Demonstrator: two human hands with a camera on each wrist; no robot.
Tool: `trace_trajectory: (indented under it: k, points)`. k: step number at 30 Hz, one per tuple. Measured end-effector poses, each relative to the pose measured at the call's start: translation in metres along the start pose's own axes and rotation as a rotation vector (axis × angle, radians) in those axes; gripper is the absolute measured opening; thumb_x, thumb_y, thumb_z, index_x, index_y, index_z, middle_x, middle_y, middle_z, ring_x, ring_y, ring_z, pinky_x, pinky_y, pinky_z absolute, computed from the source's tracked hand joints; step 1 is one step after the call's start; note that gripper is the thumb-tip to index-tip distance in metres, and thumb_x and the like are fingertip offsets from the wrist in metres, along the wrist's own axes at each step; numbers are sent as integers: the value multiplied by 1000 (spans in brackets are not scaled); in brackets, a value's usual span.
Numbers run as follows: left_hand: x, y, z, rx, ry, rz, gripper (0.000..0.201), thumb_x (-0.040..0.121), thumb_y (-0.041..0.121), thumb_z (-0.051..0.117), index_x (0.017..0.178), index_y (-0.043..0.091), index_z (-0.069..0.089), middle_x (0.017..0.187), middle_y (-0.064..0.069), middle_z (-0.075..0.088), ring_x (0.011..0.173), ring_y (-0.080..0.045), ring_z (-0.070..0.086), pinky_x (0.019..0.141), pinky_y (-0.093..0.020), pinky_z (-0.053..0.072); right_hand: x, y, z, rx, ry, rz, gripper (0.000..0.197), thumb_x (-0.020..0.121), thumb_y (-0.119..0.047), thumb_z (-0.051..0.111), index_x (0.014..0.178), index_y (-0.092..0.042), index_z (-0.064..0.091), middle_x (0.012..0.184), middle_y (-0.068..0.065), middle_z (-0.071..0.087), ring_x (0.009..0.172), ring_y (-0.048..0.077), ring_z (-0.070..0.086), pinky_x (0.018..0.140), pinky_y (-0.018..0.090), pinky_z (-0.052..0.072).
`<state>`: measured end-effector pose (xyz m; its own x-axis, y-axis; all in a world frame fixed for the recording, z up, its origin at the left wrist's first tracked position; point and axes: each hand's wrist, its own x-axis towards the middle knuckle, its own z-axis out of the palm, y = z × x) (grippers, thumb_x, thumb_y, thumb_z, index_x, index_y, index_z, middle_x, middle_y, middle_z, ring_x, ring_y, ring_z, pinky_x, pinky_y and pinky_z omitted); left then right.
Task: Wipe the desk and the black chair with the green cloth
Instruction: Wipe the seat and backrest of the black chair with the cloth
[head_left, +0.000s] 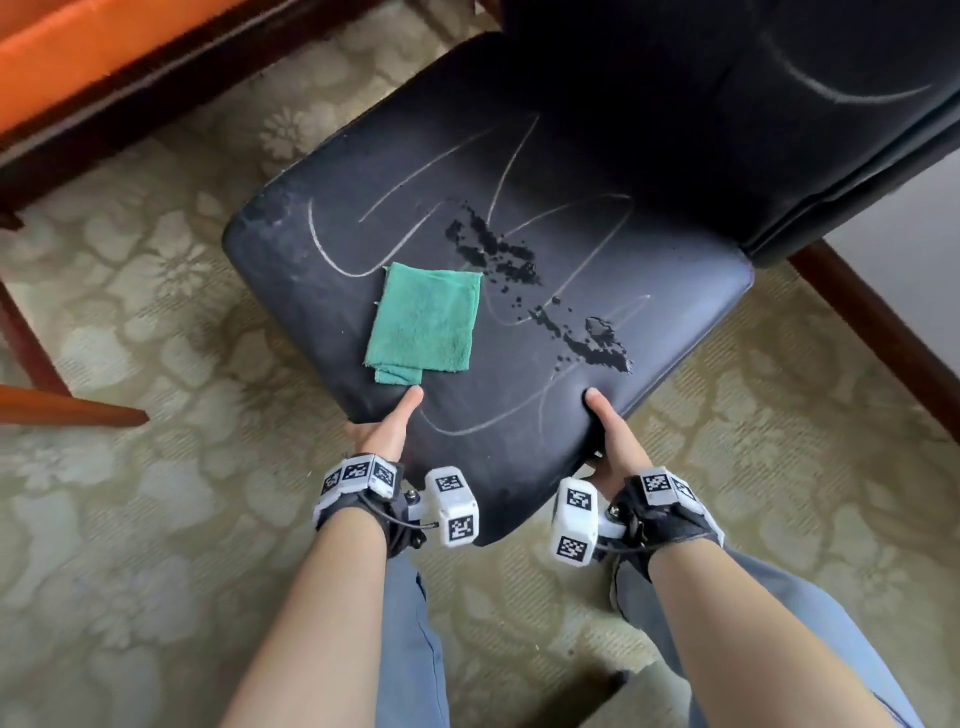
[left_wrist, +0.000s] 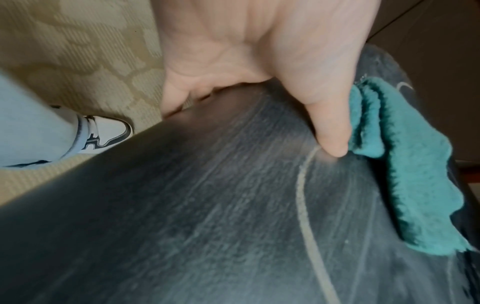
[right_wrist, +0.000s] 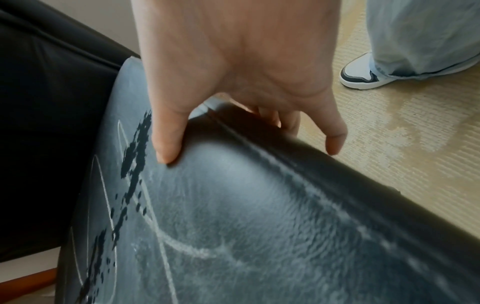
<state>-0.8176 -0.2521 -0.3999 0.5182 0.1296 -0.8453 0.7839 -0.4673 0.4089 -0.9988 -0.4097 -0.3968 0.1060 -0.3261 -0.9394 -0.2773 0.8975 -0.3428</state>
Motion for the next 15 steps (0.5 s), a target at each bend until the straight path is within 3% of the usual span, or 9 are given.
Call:
trace_trajectory:
  k: [6,9,12,15]
  points:
    - [-20,-30,5,-10,25,19,107,65,49,80,145,12,20,144,-13,39,128,-32,43,109,-46,34,-4,7,-24,-49,-37,-25,60,75,-54,69,123,-21,55,118,3,61,104,22,58,61,34,50]
    - [-38,-53,6,-14,53,9,105,65,52,78,145,11,23,144,-13,39,129,-34,41,110,-45,31,-11,15,-39,-93,-34,-46,68,71,-57,69,127,-21,54,123,2,60,109,24,57,69,37,50]
    - [-54,-83,8,-12,45,-9,112,65,58,75,148,9,19,147,-14,36,133,-34,38,111,-46,28,-14,23,-63,-161,-29,-61,81,56,-66,70,125,-25,56,124,2,61,112,29,56,80,45,50]
    - [-72,-117,12,22,56,2,97,68,61,71,141,8,34,141,-11,44,126,-32,45,108,-44,33,-17,32,-87,-223,-32,-97,71,60,-65,67,117,-22,61,113,4,65,100,29,60,80,42,49]
